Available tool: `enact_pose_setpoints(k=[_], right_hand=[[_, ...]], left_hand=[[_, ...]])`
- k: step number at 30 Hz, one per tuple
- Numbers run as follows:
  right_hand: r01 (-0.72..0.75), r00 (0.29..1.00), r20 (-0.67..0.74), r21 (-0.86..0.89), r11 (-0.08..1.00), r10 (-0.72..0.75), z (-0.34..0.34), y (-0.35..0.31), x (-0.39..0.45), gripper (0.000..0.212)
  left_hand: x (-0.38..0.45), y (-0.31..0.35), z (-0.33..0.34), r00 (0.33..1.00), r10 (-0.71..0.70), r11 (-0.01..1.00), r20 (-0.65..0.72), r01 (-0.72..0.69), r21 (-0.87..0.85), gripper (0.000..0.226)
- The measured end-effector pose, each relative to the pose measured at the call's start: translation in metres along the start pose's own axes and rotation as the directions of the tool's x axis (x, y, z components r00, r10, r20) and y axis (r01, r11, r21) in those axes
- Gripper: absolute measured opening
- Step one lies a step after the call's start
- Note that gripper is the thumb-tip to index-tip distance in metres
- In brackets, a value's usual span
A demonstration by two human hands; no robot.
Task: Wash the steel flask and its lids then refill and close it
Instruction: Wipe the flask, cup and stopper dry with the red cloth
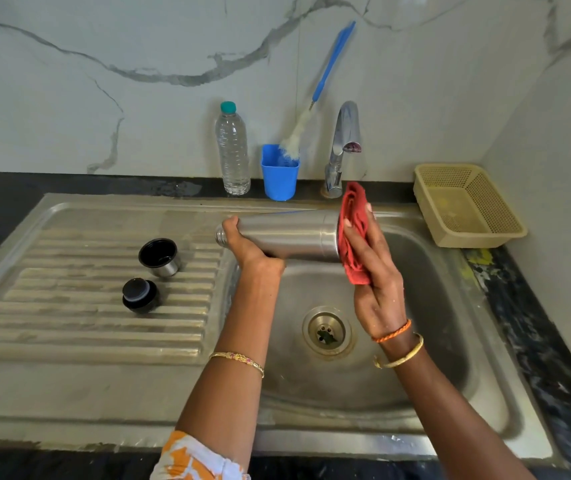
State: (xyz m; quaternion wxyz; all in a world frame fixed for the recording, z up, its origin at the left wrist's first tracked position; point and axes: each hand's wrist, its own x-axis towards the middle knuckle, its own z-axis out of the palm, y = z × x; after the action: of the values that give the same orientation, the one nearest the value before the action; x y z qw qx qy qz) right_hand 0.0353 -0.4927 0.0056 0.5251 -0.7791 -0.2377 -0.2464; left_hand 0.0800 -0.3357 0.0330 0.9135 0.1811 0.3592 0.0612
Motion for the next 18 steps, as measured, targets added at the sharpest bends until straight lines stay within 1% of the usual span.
enact_pose_setpoints(k=[1,3,6,7,10,11,12,14,15,16,18], right_hand=[[0.037,0.999,0.004,-0.018,0.999,-0.037,0.002,-0.003,0.001,0.045],[0.054,0.998,0.025,-0.038,0.998,-0.053,0.005,-0.002,-0.010,0.047],[-0.101,0.994,0.031,0.011,0.995,0.100,0.006,0.008,-0.044,0.062],[-0.161,0.987,0.027,0.054,0.986,0.159,0.005,0.009,-0.050,0.062],[-0.322,0.945,0.010,0.201,0.925,0.327,0.005,0.005,-0.048,0.038],[-0.399,0.911,0.003,0.253,0.881,0.412,0.006,0.002,-0.043,0.037],[-0.492,0.855,-0.006,0.303,0.816,0.518,0.007,-0.003,-0.038,0.039],[-0.619,0.740,-0.019,0.370,0.692,0.672,0.009,-0.011,-0.026,0.056],[-0.659,0.692,-0.026,0.386,0.646,0.722,0.009,-0.014,-0.020,0.059],[-0.684,0.652,-0.039,0.400,0.610,0.757,0.010,-0.018,-0.014,0.056],[-0.703,0.582,-0.050,0.470,0.533,0.812,0.016,-0.028,-0.005,0.045]], left_hand=[[0.000,0.000,0.000,1.000,-0.001,1.000,0.003,0.001,-0.005,0.031],[0.001,0.001,-0.002,1.000,0.012,1.000,-0.005,-0.012,0.003,0.032],[0.000,0.007,-0.008,0.999,0.050,0.999,-0.017,-0.050,-0.002,0.034],[0.000,0.010,-0.009,0.998,0.053,0.999,-0.023,-0.053,-0.009,0.035],[-0.002,0.013,-0.010,0.998,0.047,0.998,-0.034,-0.048,-0.041,0.038],[-0.004,0.013,-0.012,0.998,0.049,0.998,-0.031,-0.051,-0.036,0.040],[-0.006,0.012,-0.014,0.998,0.056,0.998,-0.024,-0.056,-0.020,0.044],[-0.011,0.016,-0.016,0.995,0.101,0.995,0.016,-0.101,0.020,0.052],[-0.012,0.020,-0.018,0.990,0.136,0.989,0.044,-0.138,0.045,0.054],[-0.014,0.024,-0.018,0.981,0.178,0.980,0.075,-0.184,0.071,0.054],[-0.022,0.035,-0.018,0.949,0.292,0.939,0.123,-0.309,0.154,0.042]])
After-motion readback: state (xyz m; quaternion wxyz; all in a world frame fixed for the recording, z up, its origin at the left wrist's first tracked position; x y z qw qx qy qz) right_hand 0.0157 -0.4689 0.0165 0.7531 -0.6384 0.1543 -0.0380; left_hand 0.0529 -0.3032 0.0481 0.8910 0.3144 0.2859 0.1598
